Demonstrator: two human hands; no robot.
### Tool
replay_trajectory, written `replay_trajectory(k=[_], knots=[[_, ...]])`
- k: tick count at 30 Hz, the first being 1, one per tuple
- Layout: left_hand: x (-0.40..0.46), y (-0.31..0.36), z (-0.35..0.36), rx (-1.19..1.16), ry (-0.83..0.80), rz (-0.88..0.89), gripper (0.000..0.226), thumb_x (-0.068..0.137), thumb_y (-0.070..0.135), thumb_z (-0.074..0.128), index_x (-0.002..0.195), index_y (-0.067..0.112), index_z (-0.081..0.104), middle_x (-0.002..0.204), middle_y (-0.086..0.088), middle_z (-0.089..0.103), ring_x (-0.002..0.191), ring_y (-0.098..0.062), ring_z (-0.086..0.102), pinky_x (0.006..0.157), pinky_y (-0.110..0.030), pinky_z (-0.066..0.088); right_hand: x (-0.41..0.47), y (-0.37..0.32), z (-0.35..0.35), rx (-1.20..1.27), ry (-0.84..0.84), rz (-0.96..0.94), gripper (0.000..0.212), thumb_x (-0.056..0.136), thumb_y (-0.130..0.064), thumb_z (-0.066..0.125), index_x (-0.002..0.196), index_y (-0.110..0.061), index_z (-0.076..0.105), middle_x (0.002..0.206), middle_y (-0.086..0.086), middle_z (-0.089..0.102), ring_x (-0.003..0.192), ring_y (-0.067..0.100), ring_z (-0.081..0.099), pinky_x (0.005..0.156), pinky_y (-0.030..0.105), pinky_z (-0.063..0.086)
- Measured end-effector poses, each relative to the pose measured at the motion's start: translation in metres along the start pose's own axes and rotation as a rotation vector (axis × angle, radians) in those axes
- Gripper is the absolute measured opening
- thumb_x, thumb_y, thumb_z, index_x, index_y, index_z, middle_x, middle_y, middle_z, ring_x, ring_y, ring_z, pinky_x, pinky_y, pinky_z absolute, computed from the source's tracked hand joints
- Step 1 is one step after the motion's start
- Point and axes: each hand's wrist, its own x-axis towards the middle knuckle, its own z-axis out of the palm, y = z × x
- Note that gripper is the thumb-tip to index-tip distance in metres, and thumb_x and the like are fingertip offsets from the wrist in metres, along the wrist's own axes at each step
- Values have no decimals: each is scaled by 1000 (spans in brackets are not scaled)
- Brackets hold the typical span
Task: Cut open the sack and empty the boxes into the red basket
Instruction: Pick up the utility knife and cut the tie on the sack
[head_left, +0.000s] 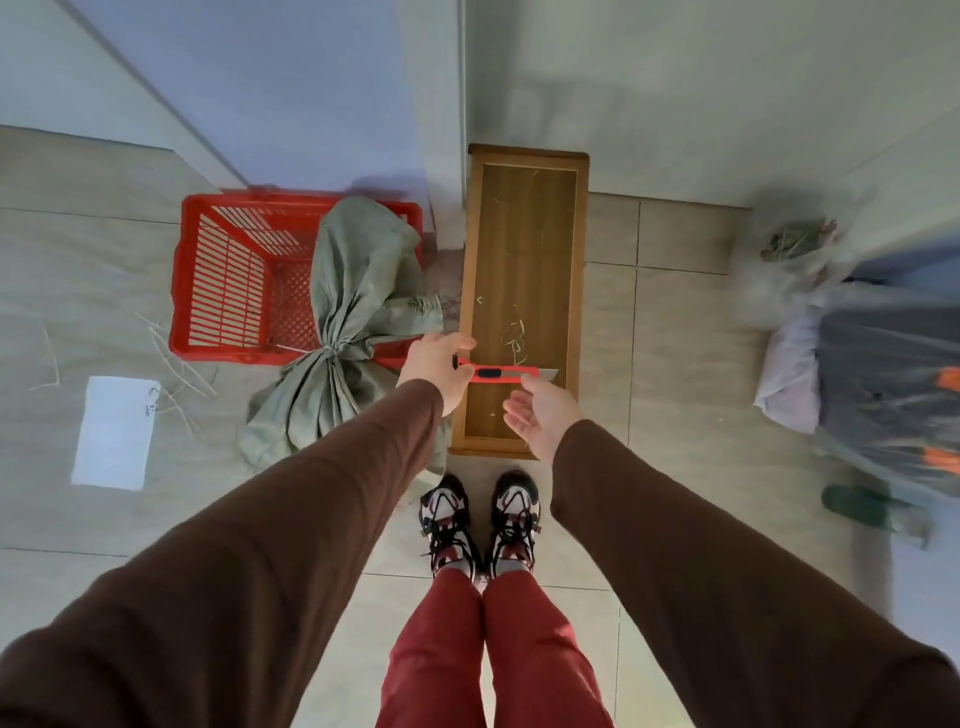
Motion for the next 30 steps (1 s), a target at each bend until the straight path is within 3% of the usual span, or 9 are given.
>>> replay_trajectory(k=[3, 7, 11, 15, 18, 21, 24, 27, 30], knots=[[27, -2, 16, 162, -26, 70, 40, 98, 16, 51, 135, 29, 58, 141, -6, 51, 137, -27, 39, 116, -44, 35, 31, 7, 7, 30, 4, 30, 15, 108, -19, 57, 121, -11, 56, 121, 12, 63, 122, 26, 66, 110, 42, 53], [54, -3, 36, 306, -90, 146, 38, 100, 16, 50, 133, 32, 58, 138, -5, 52, 132, -27, 42, 110, -45, 42, 63, 14, 14, 54, -20, 66, 13, 110, -19, 53, 120, -12, 57, 121, 13, 65, 115, 25, 65, 108, 43, 51], [63, -5, 50, 345, -131, 104, 38, 101, 17, 47, 126, 43, 61, 130, -3, 54, 126, -27, 45, 107, -47, 40, 83, 17, 19, 74, -48, 69, 13, 109, -19, 54, 105, -11, 63, 116, 13, 72, 107, 24, 70, 93, 39, 55], [56, -10, 52, 121, -144, 19, 37, 98, 12, 51, 115, 41, 65, 114, 0, 65, 114, -26, 55, 101, -48, 46, 80, 18, 21, 37, -52, 20, 19, 109, -19, 55, 122, -8, 64, 102, 12, 72, 90, 21, 72, 78, 35, 60], [43, -16, 48, -172, -168, -29, 35, 93, 4, 57, 115, 29, 67, 93, -2, 65, 88, -22, 63, 85, -41, 58, 69, 18, 19, -22, -61, -34, 21, 107, -25, 59, 119, -11, 68, 102, 9, 74, 86, 19, 71, 78, 32, 63], [26, -11, 46, -334, -177, -48, 33, 91, 3, 61, 114, 25, 66, 83, 0, 60, 71, -18, 60, 73, -37, 58, 61, 16, 8, -34, -75, -53, 20, 105, -25, 64, 119, -14, 72, 101, 7, 75, 86, 16, 71, 76, 30, 62], [18, -6, 44, -416, -169, -43, 31, 89, 1, 64, 113, 21, 67, 84, -1, 59, 76, -20, 60, 72, -33, 56, 62, 17, 6, -7, -91, -79, 19, 103, -23, 68, 118, -14, 74, 90, 1, 80, 77, 11, 73, 73, 28, 61], [-28, -35, -23, -456, -70, -48, 31, 89, -2, 64, 111, 19, 68, 80, -1, 59, 74, -18, 60, 76, -34, 55, -3, 36, 60, -58, -178, -109, 24, 104, -23, 66, 124, -13, 73, 98, 4, 78, 81, 14, 72, 78, 31, 60], [-29, -50, -34, -517, -83, -70, 33, 90, -5, 61, 111, 20, 69, 81, -6, 61, 76, -20, 60, 77, -37, 56, -10, 37, 73, -76, -203, -134, 19, 107, -24, 60, 118, -13, 71, 102, 6, 74, 84, 17, 71, 77, 33, 59]])
